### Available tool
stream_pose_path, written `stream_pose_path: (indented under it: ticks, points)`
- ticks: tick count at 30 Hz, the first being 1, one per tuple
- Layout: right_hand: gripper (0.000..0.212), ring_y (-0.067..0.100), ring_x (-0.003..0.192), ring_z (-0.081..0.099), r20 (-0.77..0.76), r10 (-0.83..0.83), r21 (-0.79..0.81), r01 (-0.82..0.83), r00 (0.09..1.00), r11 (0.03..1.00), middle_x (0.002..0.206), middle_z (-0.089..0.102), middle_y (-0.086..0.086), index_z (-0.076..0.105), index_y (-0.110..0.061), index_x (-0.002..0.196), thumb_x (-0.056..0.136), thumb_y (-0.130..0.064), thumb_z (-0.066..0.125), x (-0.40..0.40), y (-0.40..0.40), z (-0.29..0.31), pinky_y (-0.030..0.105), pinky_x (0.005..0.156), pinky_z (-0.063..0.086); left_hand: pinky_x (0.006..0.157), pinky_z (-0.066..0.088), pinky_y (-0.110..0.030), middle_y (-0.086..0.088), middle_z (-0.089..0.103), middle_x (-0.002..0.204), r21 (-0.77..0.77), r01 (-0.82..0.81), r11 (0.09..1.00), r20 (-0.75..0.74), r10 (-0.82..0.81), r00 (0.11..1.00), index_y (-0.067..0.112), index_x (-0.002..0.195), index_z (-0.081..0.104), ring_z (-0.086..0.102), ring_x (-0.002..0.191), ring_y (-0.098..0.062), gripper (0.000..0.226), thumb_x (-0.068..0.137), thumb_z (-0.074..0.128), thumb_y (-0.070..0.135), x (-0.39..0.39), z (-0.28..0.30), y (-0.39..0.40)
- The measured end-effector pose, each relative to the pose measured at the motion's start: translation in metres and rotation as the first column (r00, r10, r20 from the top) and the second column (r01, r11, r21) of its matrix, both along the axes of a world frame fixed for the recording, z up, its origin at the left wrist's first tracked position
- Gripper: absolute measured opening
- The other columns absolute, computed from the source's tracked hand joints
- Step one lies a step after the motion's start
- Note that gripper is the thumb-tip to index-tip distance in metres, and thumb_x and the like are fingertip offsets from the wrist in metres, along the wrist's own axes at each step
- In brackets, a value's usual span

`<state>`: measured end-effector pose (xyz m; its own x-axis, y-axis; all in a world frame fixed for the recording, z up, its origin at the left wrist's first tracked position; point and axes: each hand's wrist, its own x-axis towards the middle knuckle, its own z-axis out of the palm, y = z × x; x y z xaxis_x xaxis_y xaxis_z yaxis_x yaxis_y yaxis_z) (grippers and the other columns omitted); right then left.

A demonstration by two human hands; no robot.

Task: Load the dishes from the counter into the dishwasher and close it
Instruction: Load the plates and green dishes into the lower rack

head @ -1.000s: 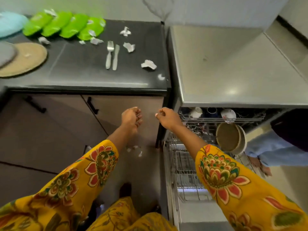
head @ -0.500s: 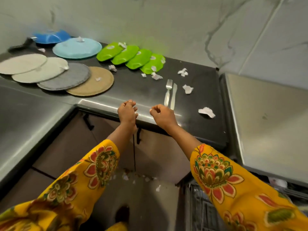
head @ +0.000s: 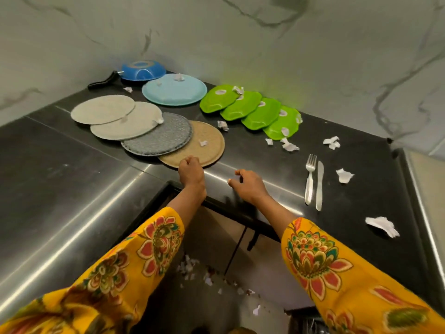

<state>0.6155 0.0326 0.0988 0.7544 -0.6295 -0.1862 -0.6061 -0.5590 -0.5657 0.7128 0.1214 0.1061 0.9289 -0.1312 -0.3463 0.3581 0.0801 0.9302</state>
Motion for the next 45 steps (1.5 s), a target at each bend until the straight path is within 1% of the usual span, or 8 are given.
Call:
stream_pose_path:
  ticks: [5,12,18,23,30,33,39,45]
  points:
    - [0.047,0.030,0.121,0.048,-0.052,0.056,-0.067,-0.059,0.997,0.996,0.129,0.055,0.017,0.053,-0.003,0.127,0.092,-0.034,0.054,0.039,-0.012,-0.002,0.038,0.101,0.037,0.095,0.044,-0.038,-0.012,0.059,0.117,0.128,-0.102,0.986,-0.034,0.107,0.994,0.009,0.108,0.061,0.052,0.111,-0.030,0.027,0.086,0.050,0.020,0.038,-0.012,0.004]
    - [0.057,0.033,0.125,0.043,-0.020,0.088,-0.033,-0.088,0.996,0.996,0.134,0.048,0.018,0.047,-0.007,0.129,0.087,-0.043,0.059,0.094,-0.038,-0.015,0.038,0.100,0.035,0.102,0.035,-0.049,-0.023,0.047,0.134,0.294,-0.184,0.938,-0.048,0.207,0.977,-0.004,0.128,0.048,0.040,0.123,-0.040,0.047,0.085,0.043,0.015,0.074,-0.016,0.007]
    - [0.096,0.036,0.140,0.016,-0.079,0.071,-0.035,-0.074,0.994,0.997,0.154,0.016,0.017,0.010,-0.010,0.149,0.082,-0.061,0.055,0.131,-0.048,-0.022,0.044,0.113,0.018,0.103,0.034,-0.043,-0.016,0.047,0.133,0.363,-0.206,0.909,-0.020,0.228,0.973,0.001,0.123,0.050,0.037,0.123,-0.035,0.041,0.085,0.047,0.016,0.084,-0.018,-0.007]
    - [0.100,0.038,0.137,0.016,-0.067,0.056,-0.046,-0.060,0.996,0.997,0.154,0.012,0.016,0.007,-0.015,0.149,0.079,-0.064,0.057,0.153,-0.055,-0.025,0.047,0.110,0.020,0.105,0.031,-0.040,-0.012,0.035,0.140,0.406,-0.203,0.891,-0.016,0.229,0.973,0.010,0.119,0.053,0.032,0.126,-0.034,0.033,0.087,0.050,0.017,0.090,-0.016,-0.018]
    - [0.088,0.036,0.132,0.023,-0.027,0.011,-0.038,-0.012,1.000,0.999,0.147,0.023,0.016,0.020,-0.017,0.145,0.079,-0.059,0.061,0.162,-0.064,-0.026,0.047,0.107,0.025,0.107,0.031,-0.045,-0.011,0.031,0.139,0.389,-0.221,0.894,-0.059,0.264,0.963,0.016,0.112,0.045,0.029,0.122,-0.031,0.024,0.088,0.048,0.017,0.093,-0.012,-0.024]
    - [0.077,0.036,0.131,0.026,0.004,-0.034,-0.013,0.035,0.999,0.999,0.144,0.029,0.015,0.030,-0.017,0.139,0.080,-0.054,0.062,0.160,-0.066,-0.024,0.045,0.105,0.027,0.102,0.034,-0.037,-0.013,0.032,0.135,0.349,-0.244,0.905,-0.098,0.294,0.951,0.015,0.114,0.043,0.031,0.122,-0.031,0.028,0.087,0.049,0.017,0.091,-0.010,-0.023]
    - [0.061,0.037,0.126,0.033,0.084,-0.203,0.092,0.195,0.976,0.977,0.137,0.034,0.019,0.038,-0.012,0.129,0.083,-0.044,0.065,0.145,-0.075,-0.018,0.040,0.101,0.033,0.104,0.037,-0.047,-0.021,0.031,0.138,0.272,-0.254,0.928,-0.216,0.316,0.924,0.011,0.124,0.035,0.038,0.122,-0.037,0.044,0.085,0.055,0.019,0.086,-0.010,-0.016]
    - [0.052,0.037,0.118,0.046,0.164,-0.402,0.248,0.357,0.901,0.901,0.136,0.036,0.023,0.040,-0.004,0.127,0.086,-0.024,0.065,0.113,-0.082,-0.005,0.033,0.094,0.039,0.104,0.038,-0.045,-0.019,0.029,0.141,0.219,-0.194,0.956,-0.257,0.249,0.934,0.011,0.128,0.033,0.038,0.123,-0.036,0.047,0.086,0.053,0.016,0.067,-0.012,-0.013]
